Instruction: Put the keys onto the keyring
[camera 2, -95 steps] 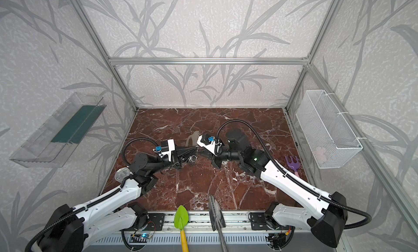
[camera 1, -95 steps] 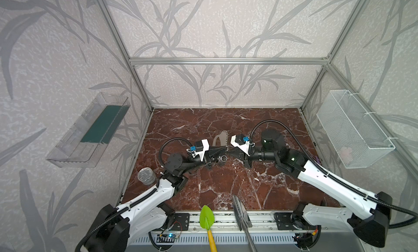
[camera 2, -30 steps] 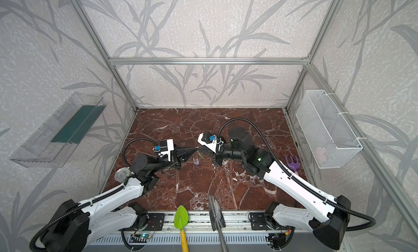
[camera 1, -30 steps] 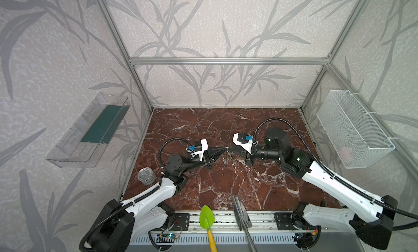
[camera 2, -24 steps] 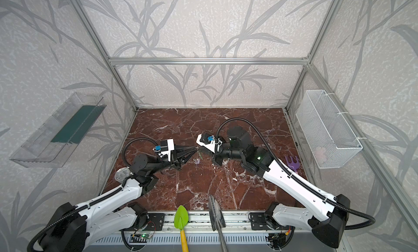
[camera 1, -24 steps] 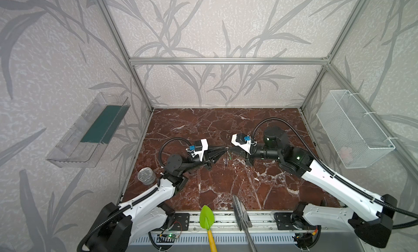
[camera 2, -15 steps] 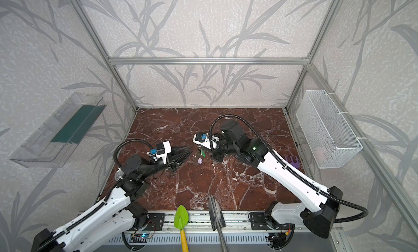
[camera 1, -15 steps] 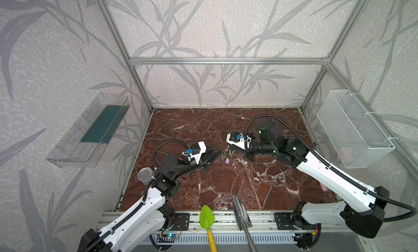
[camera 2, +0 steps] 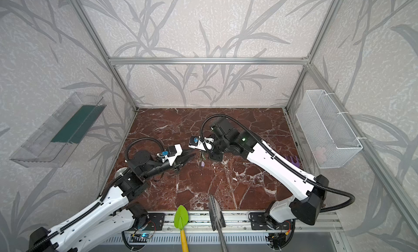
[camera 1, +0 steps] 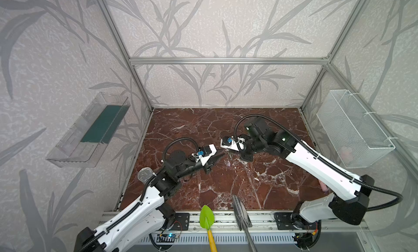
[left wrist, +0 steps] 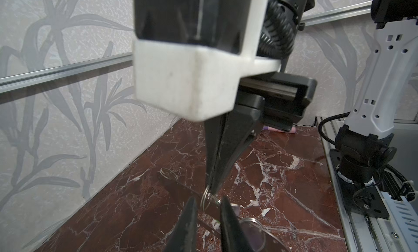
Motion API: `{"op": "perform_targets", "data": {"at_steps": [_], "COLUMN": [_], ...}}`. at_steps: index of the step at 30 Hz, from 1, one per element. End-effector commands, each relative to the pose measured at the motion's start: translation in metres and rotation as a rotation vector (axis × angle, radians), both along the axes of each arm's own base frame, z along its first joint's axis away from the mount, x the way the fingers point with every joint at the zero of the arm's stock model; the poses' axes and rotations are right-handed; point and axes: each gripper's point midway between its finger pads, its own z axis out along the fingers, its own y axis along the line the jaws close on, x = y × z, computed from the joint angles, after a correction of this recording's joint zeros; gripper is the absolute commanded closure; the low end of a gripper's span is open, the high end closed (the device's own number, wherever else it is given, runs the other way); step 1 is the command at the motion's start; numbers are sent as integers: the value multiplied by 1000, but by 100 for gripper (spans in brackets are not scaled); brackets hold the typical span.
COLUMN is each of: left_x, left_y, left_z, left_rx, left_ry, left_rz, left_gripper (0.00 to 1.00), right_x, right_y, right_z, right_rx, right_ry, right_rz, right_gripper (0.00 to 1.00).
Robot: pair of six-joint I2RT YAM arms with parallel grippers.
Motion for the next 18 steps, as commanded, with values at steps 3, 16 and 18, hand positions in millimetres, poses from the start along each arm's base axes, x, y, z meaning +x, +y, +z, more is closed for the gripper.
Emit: {"op": "perform_targets", "data": {"at_steps": [3,16,18], "left_x": [-1,0,1], "left_y": [-6,-15,-15], "left_z": [14,6,6], "left_rx": [6,32,34], "left_ry": [-44,-13,-13], "left_rz": [-17,-53,-48], "left_gripper": [79,81,81], "right_x": [-11,-14,-15], "right_y": [5,7,7], "right_z": [14,15,16], "right_rx": [29,44,47], "right_ry": [-8,-10,-10], "right_rz": [57,76,80], "right_gripper": [100,100,100]}}
